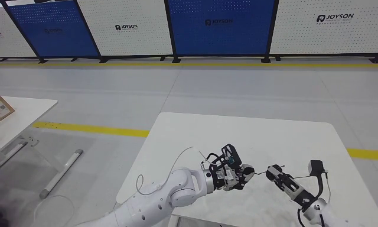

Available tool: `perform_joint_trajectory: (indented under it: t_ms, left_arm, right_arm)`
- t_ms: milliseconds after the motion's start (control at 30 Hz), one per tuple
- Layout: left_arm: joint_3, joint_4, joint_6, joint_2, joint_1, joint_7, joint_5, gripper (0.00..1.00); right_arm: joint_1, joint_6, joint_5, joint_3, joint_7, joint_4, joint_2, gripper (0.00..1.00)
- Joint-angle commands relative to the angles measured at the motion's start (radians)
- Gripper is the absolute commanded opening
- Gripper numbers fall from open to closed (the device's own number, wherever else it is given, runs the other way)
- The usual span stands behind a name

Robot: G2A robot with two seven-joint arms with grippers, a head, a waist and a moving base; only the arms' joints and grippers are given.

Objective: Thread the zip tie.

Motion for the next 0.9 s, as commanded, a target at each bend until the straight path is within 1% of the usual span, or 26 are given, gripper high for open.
perform_joint_trajectory:
  t_ms: [0,433,867]
  left_arm:
    - [0.000,0.000,0.000,0.000,0.000,0.000,0.000,0.00]
    - [0.000,0.000,0.000,0.000,0.000,0.000,0.000,0.00]
    - [0.000,0.000,0.000,0.000,0.000,0.000,0.000,0.00]
  right_arm:
    - [-0.006,-0.005,0.004,0.007,-0.002,-0.005,0.000,0.00]
    - [-0.025,-0.002,0.004,0.031,-0.008,-0.023,-0.001,0.00]
    - [-0.012,0.020,-0.019,0.018,-0.004,-0.021,-0.006,0.00]
